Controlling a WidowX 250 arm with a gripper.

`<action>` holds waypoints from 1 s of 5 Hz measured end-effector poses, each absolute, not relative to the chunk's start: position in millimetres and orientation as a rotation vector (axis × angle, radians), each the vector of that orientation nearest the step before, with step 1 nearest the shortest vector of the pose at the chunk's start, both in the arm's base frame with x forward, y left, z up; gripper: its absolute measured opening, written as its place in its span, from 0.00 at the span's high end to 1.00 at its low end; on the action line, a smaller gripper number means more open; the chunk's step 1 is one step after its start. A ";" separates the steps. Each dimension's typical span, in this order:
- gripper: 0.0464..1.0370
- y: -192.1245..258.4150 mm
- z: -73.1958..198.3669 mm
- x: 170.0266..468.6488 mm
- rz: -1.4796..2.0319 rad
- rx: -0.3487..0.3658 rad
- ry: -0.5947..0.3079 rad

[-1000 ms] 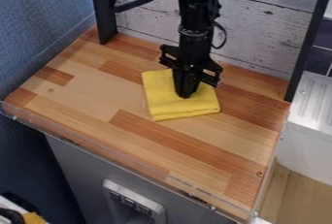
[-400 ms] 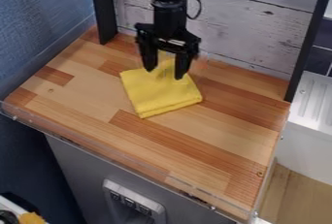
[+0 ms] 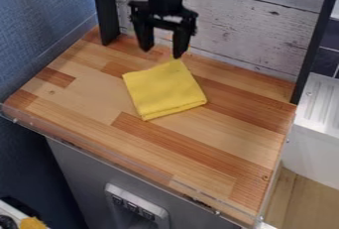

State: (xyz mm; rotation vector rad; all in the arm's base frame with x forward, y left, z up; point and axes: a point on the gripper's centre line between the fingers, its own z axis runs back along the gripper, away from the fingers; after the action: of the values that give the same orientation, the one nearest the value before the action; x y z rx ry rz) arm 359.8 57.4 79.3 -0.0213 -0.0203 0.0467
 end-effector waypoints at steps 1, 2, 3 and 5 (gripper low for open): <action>0.04 60.2 94.5 368.3 0.050 -0.010 -0.040; 0.04 62.8 106.0 376.1 0.049 0.003 -0.051; 0.04 61.7 105.8 381.4 0.048 0.010 -0.028; 0.04 51.4 108.7 386.2 0.029 0.013 -0.011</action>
State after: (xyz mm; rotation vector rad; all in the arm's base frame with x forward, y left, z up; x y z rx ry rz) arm 386.2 51.4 108.7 0.0133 -0.0109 0.0295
